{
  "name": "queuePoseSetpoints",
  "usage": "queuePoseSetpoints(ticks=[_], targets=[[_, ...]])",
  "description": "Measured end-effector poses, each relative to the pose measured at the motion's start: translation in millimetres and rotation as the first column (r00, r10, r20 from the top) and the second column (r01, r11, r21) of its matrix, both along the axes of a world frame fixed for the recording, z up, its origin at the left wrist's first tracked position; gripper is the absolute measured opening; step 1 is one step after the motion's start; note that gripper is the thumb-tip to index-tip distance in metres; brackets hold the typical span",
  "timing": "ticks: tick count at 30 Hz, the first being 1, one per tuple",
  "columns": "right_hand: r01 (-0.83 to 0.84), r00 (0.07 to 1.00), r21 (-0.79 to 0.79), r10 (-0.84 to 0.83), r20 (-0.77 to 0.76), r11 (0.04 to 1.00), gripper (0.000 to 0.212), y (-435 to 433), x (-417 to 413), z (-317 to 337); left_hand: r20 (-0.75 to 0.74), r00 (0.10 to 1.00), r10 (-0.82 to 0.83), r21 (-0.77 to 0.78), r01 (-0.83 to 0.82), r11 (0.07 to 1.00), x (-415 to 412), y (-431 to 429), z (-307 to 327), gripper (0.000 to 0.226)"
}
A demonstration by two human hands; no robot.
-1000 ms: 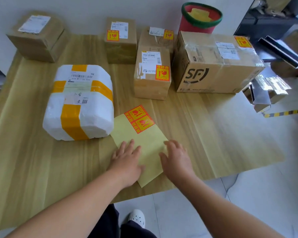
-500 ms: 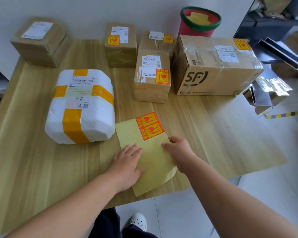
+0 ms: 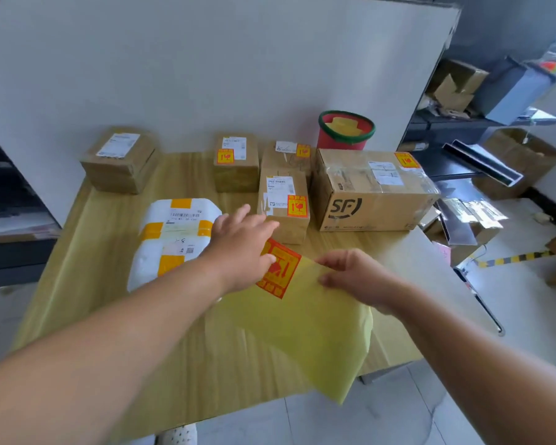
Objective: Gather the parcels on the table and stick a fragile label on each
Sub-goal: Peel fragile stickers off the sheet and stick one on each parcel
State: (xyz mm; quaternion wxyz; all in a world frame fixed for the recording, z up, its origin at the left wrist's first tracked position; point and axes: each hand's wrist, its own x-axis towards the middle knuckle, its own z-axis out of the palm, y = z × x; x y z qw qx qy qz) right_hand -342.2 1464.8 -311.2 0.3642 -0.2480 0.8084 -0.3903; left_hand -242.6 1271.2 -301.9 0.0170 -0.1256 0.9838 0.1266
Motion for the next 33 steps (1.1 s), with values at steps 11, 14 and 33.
queuePoseSetpoints(ticks=[11,14,33], targets=[[0.0,0.978,-0.004,0.0,-0.208,1.0,0.022,-45.0,18.2,68.0,-0.016,0.993,0.114,0.373,-0.1,0.923,26.1,-50.1,69.1,0.016],[-0.005,0.978,-0.033,-0.002,-0.209,0.999,0.025,-66.3,26.2,74.7,-0.02,0.992,0.123,0.472,-0.099,0.876,32.2,-60.9,78.6,0.025],[0.259,0.934,-0.318,-0.321,-0.159,0.912,0.014,-132.6,58.0,77.0,-0.371,0.922,0.112,0.392,0.046,0.919,34.6,-75.1,64.9,0.008]])
